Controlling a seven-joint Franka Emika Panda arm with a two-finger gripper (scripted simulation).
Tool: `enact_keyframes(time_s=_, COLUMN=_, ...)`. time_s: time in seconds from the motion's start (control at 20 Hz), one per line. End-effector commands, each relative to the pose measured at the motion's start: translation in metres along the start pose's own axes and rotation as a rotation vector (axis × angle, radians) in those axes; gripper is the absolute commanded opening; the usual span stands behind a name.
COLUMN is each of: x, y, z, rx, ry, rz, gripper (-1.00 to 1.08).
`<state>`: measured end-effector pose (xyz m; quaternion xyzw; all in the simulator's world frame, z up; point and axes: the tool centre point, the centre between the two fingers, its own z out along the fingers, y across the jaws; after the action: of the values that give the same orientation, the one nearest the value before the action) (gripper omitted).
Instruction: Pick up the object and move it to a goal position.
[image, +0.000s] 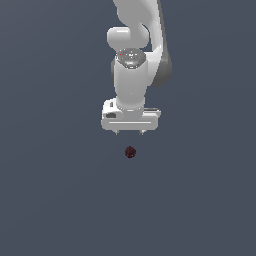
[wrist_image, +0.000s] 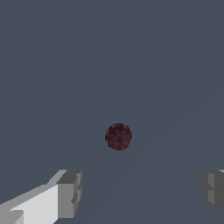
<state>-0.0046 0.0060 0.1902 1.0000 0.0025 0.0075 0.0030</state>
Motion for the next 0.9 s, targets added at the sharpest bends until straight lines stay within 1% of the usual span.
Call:
enact_keyframes(time_s=0.0, x=0.000, y=0.000, z=0.000, rx=0.000, ry=0.000, rz=0.000, gripper=1.00)
enact_keyframes(time_s=0.15, x=-0.001, y=-0.003, z=0.000, rx=0.002, ry=-0.004, rz=-0.005, gripper=1.00)
enact_keyframes(time_s=0.5, x=-0.005, y=-0.023, z=0.000, rx=0.014, ry=-0.025, rz=-0.041, gripper=1.00)
enact_keyframes(time_s=0.85, x=-0.005, y=-0.023, z=0.004, rx=0.015, ry=-0.024, rz=-0.022, gripper=1.00)
